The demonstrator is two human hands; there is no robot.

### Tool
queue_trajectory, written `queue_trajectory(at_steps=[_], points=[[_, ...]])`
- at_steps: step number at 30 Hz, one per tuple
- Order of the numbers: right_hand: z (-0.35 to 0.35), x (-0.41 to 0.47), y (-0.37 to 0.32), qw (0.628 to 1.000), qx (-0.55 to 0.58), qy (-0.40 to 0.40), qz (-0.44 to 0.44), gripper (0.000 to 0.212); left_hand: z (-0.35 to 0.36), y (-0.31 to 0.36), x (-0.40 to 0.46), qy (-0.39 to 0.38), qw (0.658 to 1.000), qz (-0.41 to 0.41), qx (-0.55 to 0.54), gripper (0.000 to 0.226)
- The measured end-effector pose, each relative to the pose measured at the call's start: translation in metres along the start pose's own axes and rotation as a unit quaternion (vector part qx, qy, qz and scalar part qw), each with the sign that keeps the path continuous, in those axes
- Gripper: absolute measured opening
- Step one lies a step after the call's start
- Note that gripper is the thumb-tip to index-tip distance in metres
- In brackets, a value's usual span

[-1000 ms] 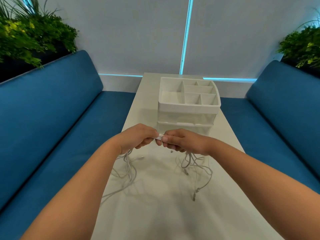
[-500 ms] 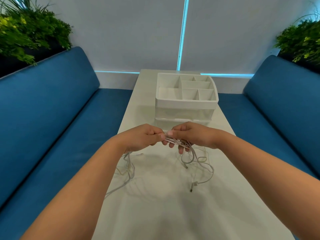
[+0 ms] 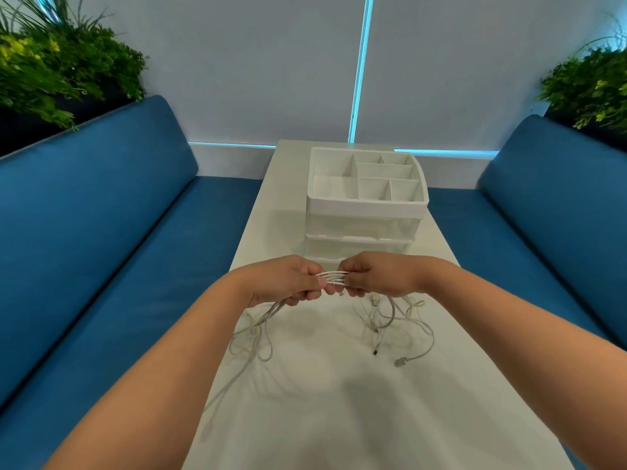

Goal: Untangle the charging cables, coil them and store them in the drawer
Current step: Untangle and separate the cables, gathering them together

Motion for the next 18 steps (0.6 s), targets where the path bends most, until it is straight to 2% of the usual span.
queue_trajectory(at_steps=[3, 6, 11, 15, 18], points=[[0.004, 0.003, -0.007, 0.999, -0.024, -0.034, 0.014, 0.022, 0.004, 0.006, 0.003, 0.003, 0.999, 0.014, 0.030, 0.022], [0.002, 0.004, -0.008, 1.000, -0.008, -0.010, -0.001, 0.027, 0.004, 0.010, 0.005, 0.005, 1.000, 0.017, 0.000, 0.030], [-0.009, 0.008, -0.013, 0.994, -0.014, 0.101, -0.043, 0.049, 0.001, 0.012, 0.001, -0.008, 0.995, 0.028, -0.095, 0.011], [-0.034, 0.016, -0.010, 0.970, 0.007, 0.236, -0.057, 0.056, -0.010, 0.004, 0.001, 0.036, 0.997, 0.045, -0.046, 0.021], [-0.055, 0.019, 0.003, 0.961, 0.021, 0.275, -0.032, 0.052, -0.007, -0.020, -0.004, 0.038, 0.998, 0.028, -0.047, 0.025]])
Point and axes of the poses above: each hand's wrist, its own x-axis towards the middle knuckle, its own z-axis out of the palm, y = z × x, the point moved 7 cm from there along x, towards the middle knuckle, and after that the axes turned 10 degrees about y, right-handed, at the moved point
